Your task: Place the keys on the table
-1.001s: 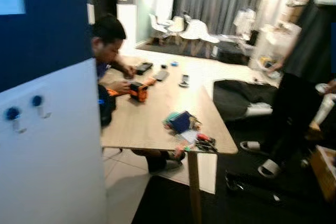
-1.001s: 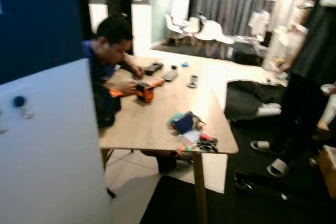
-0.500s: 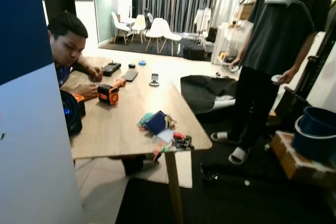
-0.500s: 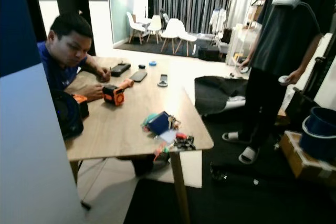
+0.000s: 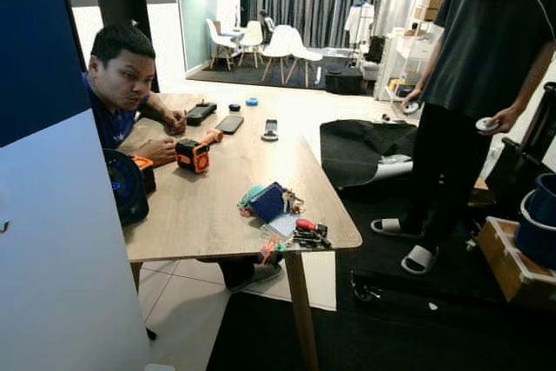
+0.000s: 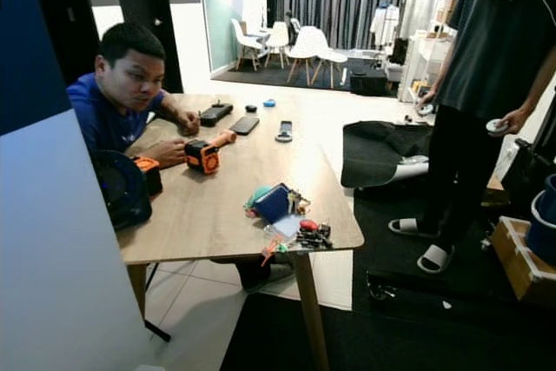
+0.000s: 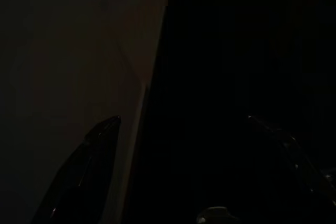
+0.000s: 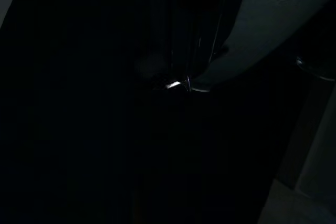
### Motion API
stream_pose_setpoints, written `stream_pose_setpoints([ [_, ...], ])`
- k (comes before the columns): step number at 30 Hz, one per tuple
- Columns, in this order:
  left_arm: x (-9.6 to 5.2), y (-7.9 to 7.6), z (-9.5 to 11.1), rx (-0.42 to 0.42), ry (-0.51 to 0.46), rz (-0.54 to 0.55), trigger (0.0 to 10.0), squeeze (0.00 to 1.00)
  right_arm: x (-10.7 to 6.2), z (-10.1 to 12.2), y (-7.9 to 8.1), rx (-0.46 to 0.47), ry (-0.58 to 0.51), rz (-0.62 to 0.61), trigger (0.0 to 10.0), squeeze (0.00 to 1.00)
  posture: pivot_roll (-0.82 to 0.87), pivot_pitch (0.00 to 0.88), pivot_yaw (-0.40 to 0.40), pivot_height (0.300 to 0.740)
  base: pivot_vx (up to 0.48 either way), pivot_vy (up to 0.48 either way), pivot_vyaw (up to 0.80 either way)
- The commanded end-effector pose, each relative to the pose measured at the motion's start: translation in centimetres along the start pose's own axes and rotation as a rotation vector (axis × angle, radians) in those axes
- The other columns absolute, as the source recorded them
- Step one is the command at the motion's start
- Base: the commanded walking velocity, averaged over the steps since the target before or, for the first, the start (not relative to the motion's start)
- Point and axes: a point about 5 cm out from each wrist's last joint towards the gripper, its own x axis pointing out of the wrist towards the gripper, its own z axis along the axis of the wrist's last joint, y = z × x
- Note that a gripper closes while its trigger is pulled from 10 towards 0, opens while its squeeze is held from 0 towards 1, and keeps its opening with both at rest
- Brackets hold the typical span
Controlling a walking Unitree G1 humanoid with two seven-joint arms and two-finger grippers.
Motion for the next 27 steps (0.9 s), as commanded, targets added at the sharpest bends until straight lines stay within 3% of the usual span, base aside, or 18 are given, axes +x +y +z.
stream_pose_setpoints([
  [1,-0.03,-0.37,-0.27,0.001,0.017,-0.008,10.0,0.00,-0.02,0.15,-0.13,-0.003,-0.013,-0.008,10.0,0.00,0.05,0.000,-0.011,0.740,0.000,-0.480,0.00],
  [13,-0.07,-0.15,-0.36,0.013,0.023,-0.009,10.0,0.00,-0.11,-0.15,-0.08,0.001,-0.008,-0.009,10.0,0.00,0.05,0.000,-0.007,0.740,0.000,-0.480,0.00],
  [27,0.27,-0.12,0.27,0.068,0.034,-0.043,10.0,0.00,-0.21,-0.39,-0.21,0.022,-0.009,-0.025,10.0,0.00,0.05,0.004,0.011,0.740,0.000,0.000,0.00],
])
